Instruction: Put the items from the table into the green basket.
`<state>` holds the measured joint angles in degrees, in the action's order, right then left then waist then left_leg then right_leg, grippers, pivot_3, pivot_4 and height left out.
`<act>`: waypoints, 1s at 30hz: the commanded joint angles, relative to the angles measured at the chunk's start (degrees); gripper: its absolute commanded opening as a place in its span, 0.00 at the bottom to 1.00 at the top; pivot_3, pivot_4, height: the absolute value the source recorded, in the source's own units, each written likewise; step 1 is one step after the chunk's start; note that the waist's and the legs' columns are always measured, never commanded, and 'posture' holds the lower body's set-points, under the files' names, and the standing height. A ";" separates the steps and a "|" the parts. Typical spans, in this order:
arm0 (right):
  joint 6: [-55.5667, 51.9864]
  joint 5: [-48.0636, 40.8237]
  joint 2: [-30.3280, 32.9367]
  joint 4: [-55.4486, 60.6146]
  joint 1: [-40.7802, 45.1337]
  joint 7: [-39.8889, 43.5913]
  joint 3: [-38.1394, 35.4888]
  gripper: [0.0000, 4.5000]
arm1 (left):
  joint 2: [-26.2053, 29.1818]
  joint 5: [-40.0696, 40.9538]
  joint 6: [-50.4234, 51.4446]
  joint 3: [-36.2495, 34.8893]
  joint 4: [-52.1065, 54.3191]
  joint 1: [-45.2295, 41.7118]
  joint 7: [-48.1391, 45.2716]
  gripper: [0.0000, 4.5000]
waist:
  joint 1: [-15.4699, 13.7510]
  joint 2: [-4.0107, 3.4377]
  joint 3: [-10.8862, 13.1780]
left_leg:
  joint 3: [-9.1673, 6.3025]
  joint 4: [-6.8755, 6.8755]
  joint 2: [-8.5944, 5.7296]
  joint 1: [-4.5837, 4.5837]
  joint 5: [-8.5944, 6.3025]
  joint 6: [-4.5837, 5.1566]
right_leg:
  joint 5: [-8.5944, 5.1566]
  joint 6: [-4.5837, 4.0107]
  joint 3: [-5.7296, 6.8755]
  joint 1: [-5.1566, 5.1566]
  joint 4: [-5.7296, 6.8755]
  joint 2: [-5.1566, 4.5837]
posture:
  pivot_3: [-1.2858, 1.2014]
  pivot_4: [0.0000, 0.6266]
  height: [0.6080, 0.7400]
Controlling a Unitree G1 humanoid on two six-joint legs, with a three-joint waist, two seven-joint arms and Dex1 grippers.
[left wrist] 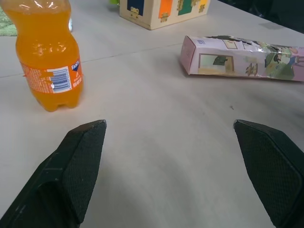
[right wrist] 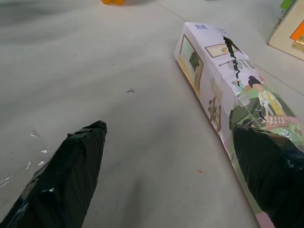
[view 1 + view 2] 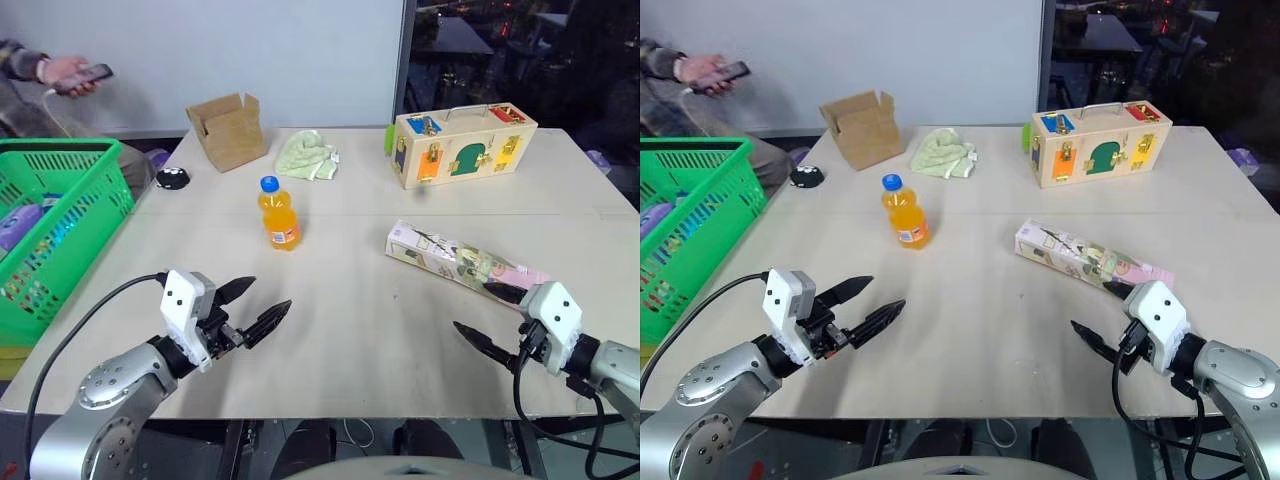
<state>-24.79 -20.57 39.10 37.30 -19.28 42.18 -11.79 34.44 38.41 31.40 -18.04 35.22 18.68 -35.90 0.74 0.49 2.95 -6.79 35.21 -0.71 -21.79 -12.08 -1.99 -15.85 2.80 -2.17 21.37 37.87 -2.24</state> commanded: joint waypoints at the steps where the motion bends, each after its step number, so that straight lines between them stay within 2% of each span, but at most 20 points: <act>1: 0.13 0.64 0.31 0.47 2.21 -1.64 -1.19 1.00 | 1.36 2.41 0.39 -0.94 2.29 -2.23 -1.05 0.99 | 0.00 0.00 0.00 | 0.00 0.00 0.00 0.00 0.00 0.00 | 0.00 0.00 0.00 0.00 0.00 0.00 | 0.52 0.00 1.00; 3: -4.18 -1.28 2.28 -2.36 5.70 -0.65 -1.16 1.00 | 2.58 4.74 1.44 0.26 4.01 -4.58 -2.59 0.99 | 0.02 0.06 0.06 | 0.07 0.04 0.02 0.03 0.00 0.00 | 0.00 0.01 -0.06 0.00 0.03 0.02 | 0.52 0.00 1.00; 8: -6.19 1.25 7.60 -9.59 14.14 0.58 -0.02 1.00 | 5.82 6.10 1.57 2.73 6.80 -7.18 -6.54 0.99 | 0.05 0.09 0.05 | 0.39 0.20 0.01 0.08 0.00 0.01 | 0.02 0.01 -0.32 -0.08 0.02 -0.02 | 0.52 0.00 1.00; 14: -8.83 6.45 14.23 -23.31 30.66 6.74 10.95 1.00 | 9.12 5.39 1.41 7.98 8.64 -10.51 -10.43 0.99 | 0.10 0.06 0.09 | 0.53 0.12 0.12 0.03 -0.06 0.14 | 0.03 0.01 -0.41 0.07 0.02 0.11 | 0.53 0.00 1.00; 17: -9.36 10.55 14.58 -34.53 40.98 11.03 18.47 1.00 | 8.98 4.47 1.07 9.59 8.51 -12.12 -10.52 0.99 | 0.15 0.02 0.14 | 0.54 0.11 0.21 0.03 -0.10 0.21 | 0.03 0.01 -0.42 0.09 0.02 0.21 | 0.53 0.00 1.00; 19: -11.07 10.50 15.26 -40.01 46.15 18.61 23.26 1.00 | 8.57 3.90 0.73 10.23 8.21 -12.75 -10.03 0.99 | 0.07 0.03 0.14 | 0.61 0.11 0.21 0.02 -0.10 0.21 | 0.03 0.00 -0.47 0.10 0.02 0.21 | 0.54 0.00 1.00; 21: -11.04 11.67 14.95 -44.84 50.10 22.75 26.45 1.00 | 8.34 3.26 0.37 10.74 8.14 -12.58 -9.81 0.99 | -0.09 0.05 0.14 | 0.60 0.10 0.21 0.02 -0.10 0.21 | 0.05 -0.02 -0.48 0.10 0.01 0.21 | 0.55 0.00 1.00; 24: -6.87 16.99 14.16 -53.45 53.97 24.02 30.64 1.00 | 7.50 2.59 -0.03 11.54 8.58 -12.02 -9.04 0.99 | -0.25 0.04 0.15 | 0.59 0.12 0.21 0.03 -0.13 0.26 | 0.15 -0.17 -0.47 0.09 0.01 0.22 | 0.56 0.00 1.00; 29: -2.19 20.93 13.70 -64.08 56.88 29.94 34.63 1.00 | 5.52 1.87 -0.48 13.13 9.41 -11.21 -7.23 0.99 | -1.30 0.03 0.14 | 0.61 0.13 0.19 0.02 -0.13 0.26 | 0.16 -0.16 -0.48 0.09 0.01 0.21 | 0.56 0.00 1.00; 30: -1.72 21.44 13.47 -65.41 57.41 30.40 34.71 0.95 | 4.99 2.04 -0.52 13.28 9.37 -11.12 -6.85 1.00 | -1.42 0.01 0.13 | 0.62 0.13 0.19 0.04 -0.13 0.26 | 0.17 -0.15 -0.49 0.09 0.03 0.21 | 0.57 0.00 1.00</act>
<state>-28.12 -1.09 52.46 -26.23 36.52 71.15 22.65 40.02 40.55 32.03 -4.73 42.26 7.65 -43.37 -0.68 0.51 3.09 -6.14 35.34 -0.51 -21.73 -12.21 -1.74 -15.63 2.72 -2.69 21.47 37.92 -2.03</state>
